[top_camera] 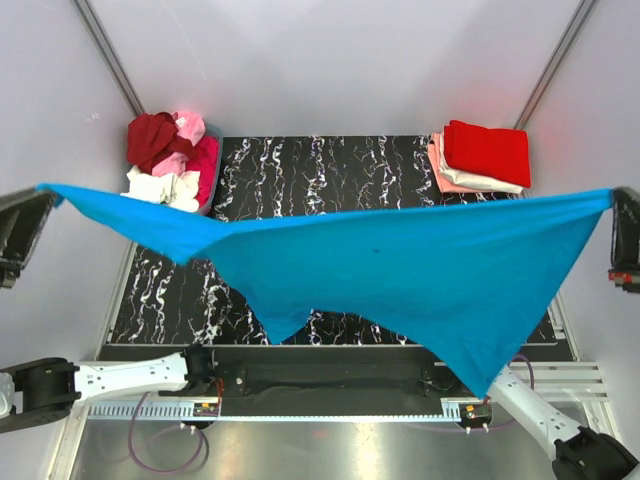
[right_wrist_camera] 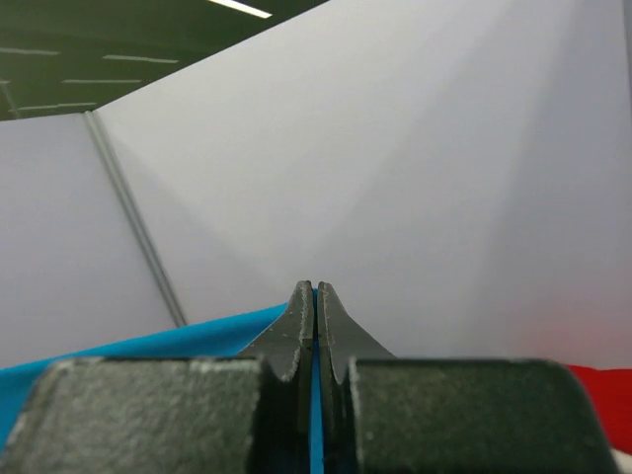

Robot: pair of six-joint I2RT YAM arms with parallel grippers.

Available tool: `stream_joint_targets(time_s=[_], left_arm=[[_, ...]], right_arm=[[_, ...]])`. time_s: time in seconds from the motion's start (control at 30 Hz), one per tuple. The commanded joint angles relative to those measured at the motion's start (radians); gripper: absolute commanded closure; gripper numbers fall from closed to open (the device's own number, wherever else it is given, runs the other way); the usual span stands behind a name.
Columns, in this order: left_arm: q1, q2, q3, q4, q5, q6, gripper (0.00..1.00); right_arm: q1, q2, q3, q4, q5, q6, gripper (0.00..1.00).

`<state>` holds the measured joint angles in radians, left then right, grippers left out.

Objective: Fold and stack the t-shirts
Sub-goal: Flatten the tshirt out

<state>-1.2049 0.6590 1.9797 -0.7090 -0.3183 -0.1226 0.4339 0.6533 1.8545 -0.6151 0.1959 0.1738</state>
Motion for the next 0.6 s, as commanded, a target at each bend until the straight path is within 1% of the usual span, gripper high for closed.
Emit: stream_joint_targets(time_s=[0.0,0.03,0.07,0.1,0.13,0.17,0.2,0.23,0.27,0.3,0.33,0.37,0.4,0.43,0.47,0.5,0.53,0.57], left_arm=[[0.004,0.176,0.080,0.077,-0.138,0.155,1.00],[0.004,0.212,0.115,0.071,-0.195,0.187,1.00],[0.004,0.247,0.126,0.072,-0.340,0.202,0.99],[0.001,0.314,0.139,0.083,-0.423,0.218,0.99],[0.001,0.345,0.131,0.104,-0.502,0.280,0.94],[0.002,0.400,0.113,0.194,-0.663,0.332,0.87],[0.004,0.427,0.035,0.277,-0.750,0.504,0.83],[0.046,0.453,-0.022,0.384,-0.866,0.594,0.81],[0.103,0.515,-0.057,0.438,-0.864,0.627,0.78],[0.160,0.556,-0.058,0.351,-0.836,0.588,0.78],[0.332,0.598,-0.033,0.244,-0.688,0.390,0.78],[0.432,0.667,-0.038,0.115,-0.583,0.292,0.78],[0.526,0.698,-0.060,0.102,-0.470,0.217,0.77],[0.685,0.729,-0.147,0.112,-0.274,0.128,0.74],[0.746,0.807,-0.180,0.132,-0.196,0.074,0.69],[0.796,0.858,-0.203,0.132,-0.124,0.004,0.63],[0.874,0.974,-0.190,0.126,0.006,-0.035,0.63],[0.902,1.037,-0.162,0.085,0.057,-0.067,0.61]], right_arm=[[-0.004,0.209,0.096,-0.021,0.169,-0.088,1.00],[-0.003,0.262,0.129,-0.090,0.216,-0.095,1.00],[-0.004,0.320,0.193,-0.130,0.306,-0.108,1.00],[-0.003,0.429,0.210,-0.171,0.354,-0.103,1.00],[-0.004,0.478,0.212,-0.207,0.417,-0.106,1.00],[-0.003,0.562,0.197,-0.216,0.457,-0.100,1.00],[-0.006,0.600,0.177,-0.212,0.499,-0.093,1.00],[-0.009,0.636,0.134,-0.204,0.540,-0.085,1.00],[-0.033,0.717,0.127,-0.218,0.543,-0.054,1.00],[-0.046,0.756,0.120,-0.239,0.540,0.011,1.00],[-0.059,0.793,0.086,-0.238,0.527,0.033,1.00],[-0.073,0.830,0.071,-0.241,0.522,0.056,1.00],[-0.113,0.904,0.049,-0.223,0.507,0.100,1.00],[-0.136,0.940,0.001,-0.200,0.447,0.116,1.00],[-0.158,1.023,-0.020,-0.186,0.420,0.136,1.00],[-0.209,1.077,-0.027,-0.175,0.387,0.179,1.00],[-0.230,1.133,-0.014,-0.178,0.329,0.196,1.00],[-0.257,1.255,0.006,-0.196,0.295,0.223,1.00]])
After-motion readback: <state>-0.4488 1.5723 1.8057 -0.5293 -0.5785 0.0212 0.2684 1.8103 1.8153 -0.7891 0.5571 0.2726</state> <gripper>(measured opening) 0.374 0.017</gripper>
